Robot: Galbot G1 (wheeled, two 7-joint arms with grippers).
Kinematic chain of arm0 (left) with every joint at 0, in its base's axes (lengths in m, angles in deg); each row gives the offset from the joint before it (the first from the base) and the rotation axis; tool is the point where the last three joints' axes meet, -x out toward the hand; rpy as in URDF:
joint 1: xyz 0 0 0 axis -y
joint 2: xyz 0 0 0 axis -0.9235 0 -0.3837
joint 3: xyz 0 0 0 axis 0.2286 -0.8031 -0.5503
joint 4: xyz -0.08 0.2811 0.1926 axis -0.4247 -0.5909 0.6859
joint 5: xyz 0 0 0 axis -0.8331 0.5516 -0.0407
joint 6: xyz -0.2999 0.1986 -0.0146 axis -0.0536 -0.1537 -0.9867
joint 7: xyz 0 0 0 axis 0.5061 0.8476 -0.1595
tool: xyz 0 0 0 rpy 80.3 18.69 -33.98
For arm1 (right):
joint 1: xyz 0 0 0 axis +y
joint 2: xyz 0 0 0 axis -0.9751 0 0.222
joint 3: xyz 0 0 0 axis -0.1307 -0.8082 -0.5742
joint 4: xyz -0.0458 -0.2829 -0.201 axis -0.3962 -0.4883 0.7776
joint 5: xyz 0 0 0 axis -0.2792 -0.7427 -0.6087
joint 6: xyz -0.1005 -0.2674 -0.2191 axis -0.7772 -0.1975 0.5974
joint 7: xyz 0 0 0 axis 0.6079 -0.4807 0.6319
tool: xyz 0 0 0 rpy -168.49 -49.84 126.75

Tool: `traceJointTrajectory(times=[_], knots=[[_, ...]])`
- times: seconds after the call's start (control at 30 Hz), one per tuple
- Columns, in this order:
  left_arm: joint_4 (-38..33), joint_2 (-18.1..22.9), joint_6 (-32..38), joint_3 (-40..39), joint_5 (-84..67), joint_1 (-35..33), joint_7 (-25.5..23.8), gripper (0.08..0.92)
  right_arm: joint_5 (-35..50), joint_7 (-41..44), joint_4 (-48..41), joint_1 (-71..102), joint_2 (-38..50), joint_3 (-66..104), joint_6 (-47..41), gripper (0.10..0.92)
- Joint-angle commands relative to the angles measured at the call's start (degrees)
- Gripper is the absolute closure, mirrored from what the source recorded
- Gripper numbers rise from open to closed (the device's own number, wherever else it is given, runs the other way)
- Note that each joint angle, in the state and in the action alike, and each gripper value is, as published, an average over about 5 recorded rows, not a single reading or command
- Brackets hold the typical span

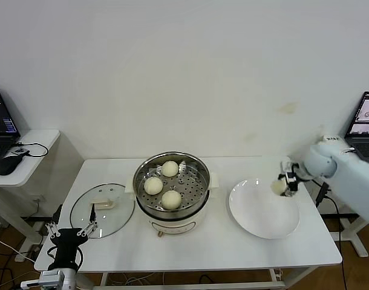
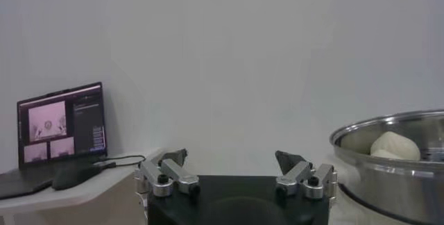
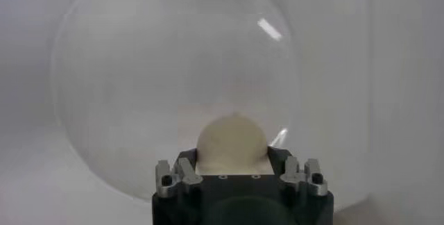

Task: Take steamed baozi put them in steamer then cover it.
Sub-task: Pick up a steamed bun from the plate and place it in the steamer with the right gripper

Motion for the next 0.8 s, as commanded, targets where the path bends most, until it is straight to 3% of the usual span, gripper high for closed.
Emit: traceJointTrajectory(times=[0.03, 0.4, 0.8], knots=[[-0.1, 0.0, -0.1, 0.0, 0.0, 0.1, 0.0, 0.177, 18.6, -2.5, 8.3, -26.6, -6.5, -17.3, -7.9, 0.375], [0.3, 0.4, -0.1, -0.2, 0.2, 0.8, 0.0, 0.177, 36.7, -12.0, 8.9, -26.4, -23.6, -21.0, -15.6, 0.372], [-0.2, 0.5, 0.3, 1.1, 0.0, -0.1, 0.0, 0.177, 31.5, -15.8, -1.9, -13.1, -33.2, -20.3, -17.8, 0.364]])
